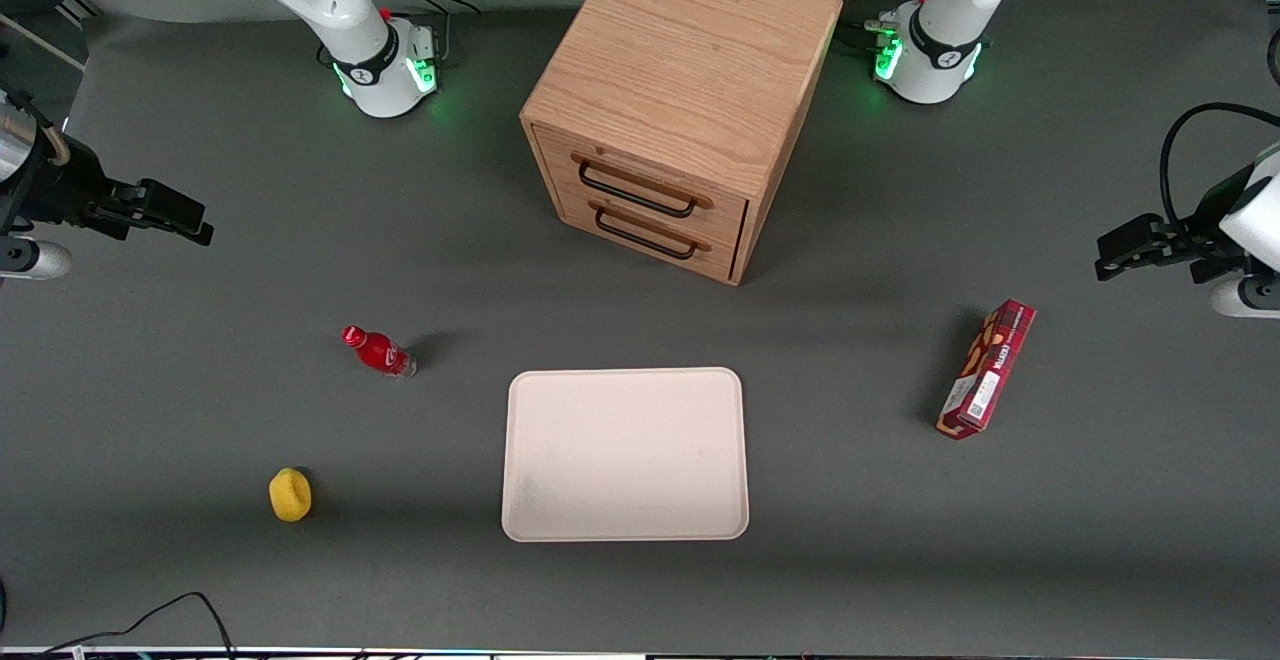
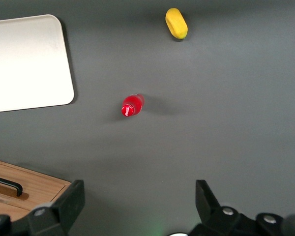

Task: Open upper drawer
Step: 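Move the right gripper to the upper drawer's black handle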

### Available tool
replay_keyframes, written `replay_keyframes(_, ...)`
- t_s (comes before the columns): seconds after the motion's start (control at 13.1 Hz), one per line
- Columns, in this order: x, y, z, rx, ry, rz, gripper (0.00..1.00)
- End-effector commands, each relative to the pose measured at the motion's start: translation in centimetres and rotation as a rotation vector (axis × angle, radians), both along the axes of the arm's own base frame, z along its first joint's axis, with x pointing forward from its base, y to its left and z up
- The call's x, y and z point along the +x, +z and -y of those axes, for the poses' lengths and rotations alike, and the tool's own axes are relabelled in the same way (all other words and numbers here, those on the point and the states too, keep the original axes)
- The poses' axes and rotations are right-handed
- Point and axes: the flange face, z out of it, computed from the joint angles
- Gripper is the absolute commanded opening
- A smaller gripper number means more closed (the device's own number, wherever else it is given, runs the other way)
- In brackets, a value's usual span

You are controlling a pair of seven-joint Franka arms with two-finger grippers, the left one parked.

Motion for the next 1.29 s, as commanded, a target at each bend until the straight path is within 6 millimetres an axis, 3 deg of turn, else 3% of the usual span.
replay_keyframes(0.0, -0.3, 0.4, 0.0, -0.017, -0.019, -0.008, 1.0)
replay_keyframes(0.23, -0.3, 0.4, 0.5, -0.014, -0.03, -0.007, 1.0)
replay_keyframes(0.3, -0.1, -0.1, -0.2, -0.004, -0.017, -0.015, 1.0)
replay_keyframes(0.61, 0.8, -3.4, -9.7, 0.246, 0.348, -0.059, 1.0)
replay_keyframes(0.68, 0.9, -4.0, -13.5, 0.273, 0.518, -0.024, 1.0)
replay_keyframes(0.84, 1.5, -5.8, -18.8, 0.321, 0.644, 0.02, 1.0)
replay_keyframes(0.99, 0.6, -7.8, -25.9, 0.387, 0.762, 0.03, 1.0)
replay_keyframes(1.14, 0.0, -10.9, -30.5, 0.441, 0.848, -0.008, 1.0)
replay_keyframes(1.22, -0.8, -11.4, -32.6, 0.41, 0.937, 0.022, 1.0)
